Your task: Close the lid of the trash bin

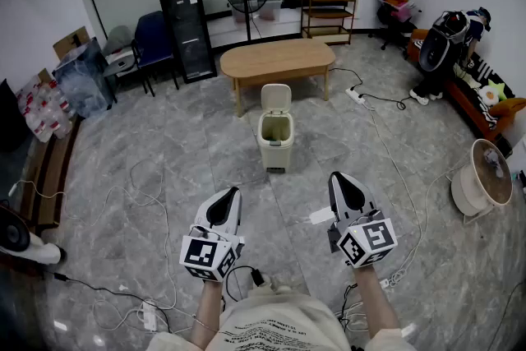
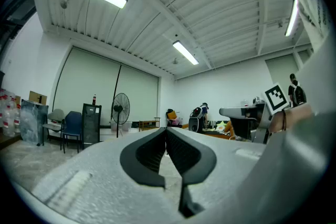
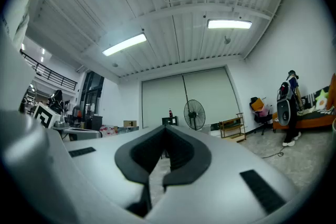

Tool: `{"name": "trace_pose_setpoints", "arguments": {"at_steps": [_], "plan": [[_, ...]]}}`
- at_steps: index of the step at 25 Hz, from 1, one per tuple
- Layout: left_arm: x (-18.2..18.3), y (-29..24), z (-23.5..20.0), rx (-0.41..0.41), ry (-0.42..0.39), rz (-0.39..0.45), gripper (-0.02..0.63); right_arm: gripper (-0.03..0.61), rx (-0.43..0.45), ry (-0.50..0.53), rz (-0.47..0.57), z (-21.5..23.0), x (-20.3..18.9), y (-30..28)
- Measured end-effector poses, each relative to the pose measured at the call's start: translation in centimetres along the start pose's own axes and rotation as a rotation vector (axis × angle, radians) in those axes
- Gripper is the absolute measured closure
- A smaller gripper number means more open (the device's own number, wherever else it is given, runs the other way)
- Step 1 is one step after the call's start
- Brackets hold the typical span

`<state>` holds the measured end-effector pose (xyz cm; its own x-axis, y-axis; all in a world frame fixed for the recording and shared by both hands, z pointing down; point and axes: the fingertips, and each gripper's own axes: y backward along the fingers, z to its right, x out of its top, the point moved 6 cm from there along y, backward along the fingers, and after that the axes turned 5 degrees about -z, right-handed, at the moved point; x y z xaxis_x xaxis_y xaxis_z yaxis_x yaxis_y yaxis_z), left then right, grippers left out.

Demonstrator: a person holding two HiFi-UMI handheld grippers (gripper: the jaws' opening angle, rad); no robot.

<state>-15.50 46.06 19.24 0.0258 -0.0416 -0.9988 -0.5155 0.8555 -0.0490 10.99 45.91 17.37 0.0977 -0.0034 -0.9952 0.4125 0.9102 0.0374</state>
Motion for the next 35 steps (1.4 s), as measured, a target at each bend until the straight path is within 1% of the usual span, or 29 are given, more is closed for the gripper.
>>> {"name": "trace_pose_setpoints", "arguments": {"at_steps": [4, 10, 14, 18, 19, 21, 22, 26, 31, 35], "plan": [[0.1, -0.1, 0.6, 0.005, 0.002, -0.001, 0.591, 0.575, -0.001, 0.003, -0.009, 0.4, 0.0, 0.4], [0.0, -0.1, 1.0, 0.014, 0.004, -0.002, 0.591, 0.574, -0.007, 0.035, -0.042, 1.1, -0.6, 0.9], [-0.1, -0.3, 1.4, 0.013, 0.002, -0.007, 0.591, 0.574, 0.013, -0.036, -0.008, 1.9, -0.8, 1.4], [-0.7, -0.5, 1.7, 0.016, 0.003, -0.014, 0.591, 0.569, -0.019, -0.039, -0.031, 2.9, -1.5, 1.3], [-0.9, -0.6, 1.6, 0.018, 0.005, -0.017, 0.591, 0.55, -0.021, -0.044, -0.039, 3.1, -1.7, 1.2], [-1.0, -1.0, 1.4, 0.022, 0.009, -0.016, 0.591, 0.483, -0.022, -0.057, -0.05, 3.5, -1.9, 0.7], [-0.9, -1.2, 1.3, 0.025, 0.011, -0.015, 0.591, 0.472, -0.023, -0.062, -0.054, 3.7, -1.9, 0.5], [-0.9, -2.1, 0.6, 0.032, 0.029, -0.012, 0.591, 0.375, -0.03, -0.082, -0.064, 4.3, -2.1, -0.5], [-1.3, -4.1, 0.2, 0.022, 0.035, -0.03, 0.591, 0.325, -0.032, -0.099, -0.086, 5.6, -3.0, -2.0], [-2.0, -5.7, -0.7, 0.023, 0.049, -0.05, 0.591, 0.308, -0.029, -0.11, -0.102, 6.5, -3.5, -3.8]]}}
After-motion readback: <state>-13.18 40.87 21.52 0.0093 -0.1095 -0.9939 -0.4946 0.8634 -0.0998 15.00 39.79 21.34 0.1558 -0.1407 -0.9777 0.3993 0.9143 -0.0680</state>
